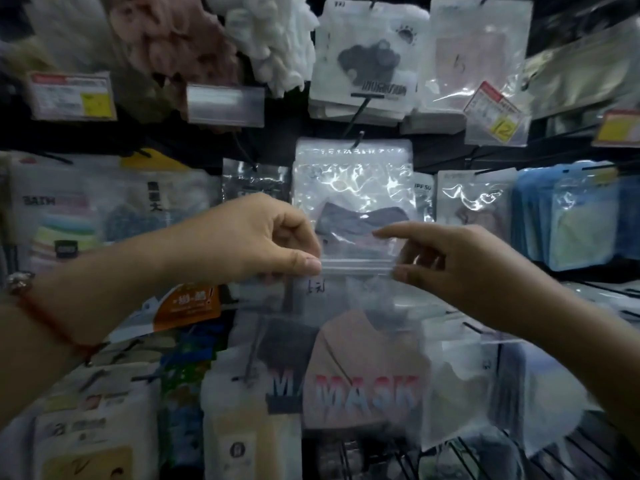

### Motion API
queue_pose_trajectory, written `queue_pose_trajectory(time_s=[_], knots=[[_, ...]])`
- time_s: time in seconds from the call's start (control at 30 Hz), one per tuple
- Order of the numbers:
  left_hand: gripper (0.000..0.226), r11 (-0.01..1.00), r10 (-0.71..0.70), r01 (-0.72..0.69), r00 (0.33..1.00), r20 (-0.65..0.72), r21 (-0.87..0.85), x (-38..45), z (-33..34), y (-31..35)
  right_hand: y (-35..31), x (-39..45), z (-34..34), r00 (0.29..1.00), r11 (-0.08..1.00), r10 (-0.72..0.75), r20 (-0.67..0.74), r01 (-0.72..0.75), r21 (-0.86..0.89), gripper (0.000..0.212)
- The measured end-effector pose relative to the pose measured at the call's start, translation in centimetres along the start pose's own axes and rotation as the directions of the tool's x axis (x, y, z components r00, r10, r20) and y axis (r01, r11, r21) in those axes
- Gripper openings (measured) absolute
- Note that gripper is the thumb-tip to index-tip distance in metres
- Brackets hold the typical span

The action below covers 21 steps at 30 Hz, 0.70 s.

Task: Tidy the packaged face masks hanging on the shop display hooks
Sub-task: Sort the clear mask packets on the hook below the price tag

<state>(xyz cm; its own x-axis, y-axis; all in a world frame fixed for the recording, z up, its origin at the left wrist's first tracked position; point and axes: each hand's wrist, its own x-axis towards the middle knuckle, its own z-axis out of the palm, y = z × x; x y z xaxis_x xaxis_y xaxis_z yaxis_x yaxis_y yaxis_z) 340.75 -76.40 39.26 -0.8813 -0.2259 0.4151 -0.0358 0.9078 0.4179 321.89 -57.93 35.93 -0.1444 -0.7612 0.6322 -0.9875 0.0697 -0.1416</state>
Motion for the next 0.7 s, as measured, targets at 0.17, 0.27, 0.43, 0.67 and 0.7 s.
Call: queue_pose_trajectory(time_s=[0.17,0.27,0.43,0.67,0.7], knots=[[0.019,0.995,0.035,-0.035,0.999,-0.009,-0.088,1.8,-0.2,0.9,3.5,-0.4,-2.5,0.996,0.989,-0.002,-0.091,-0.011,-0.15,0.071],[0.03,0.992,0.115,-0.121,0.984,-0.138,-0.035,3.0,0.2,1.5,5.1,-0.4,-3.7,0.995,0.982,-0.032,-0.091,0.014,-0.19,0.065],[0.039,0.845,0.433,-0.284,0.86,-0.269,0.453,5.5,0.6,2.2,5.5,0.7,-4.5,0.989,0.954,-0.139,-0.049,0.12,-0.275,0.042],[0.041,0.581,0.646,-0.253,0.721,-0.251,0.773,9.0,-0.7,2.0,4.9,3.2,-4.5,0.971,0.918,-0.237,-0.019,0.217,-0.331,0.014],[0.041,0.544,0.665,-0.23,0.704,-0.248,0.807,9.4,-1.0,1.9,4.7,3.5,-4.5,0.97,0.917,-0.243,-0.018,0.224,-0.33,0.011]])
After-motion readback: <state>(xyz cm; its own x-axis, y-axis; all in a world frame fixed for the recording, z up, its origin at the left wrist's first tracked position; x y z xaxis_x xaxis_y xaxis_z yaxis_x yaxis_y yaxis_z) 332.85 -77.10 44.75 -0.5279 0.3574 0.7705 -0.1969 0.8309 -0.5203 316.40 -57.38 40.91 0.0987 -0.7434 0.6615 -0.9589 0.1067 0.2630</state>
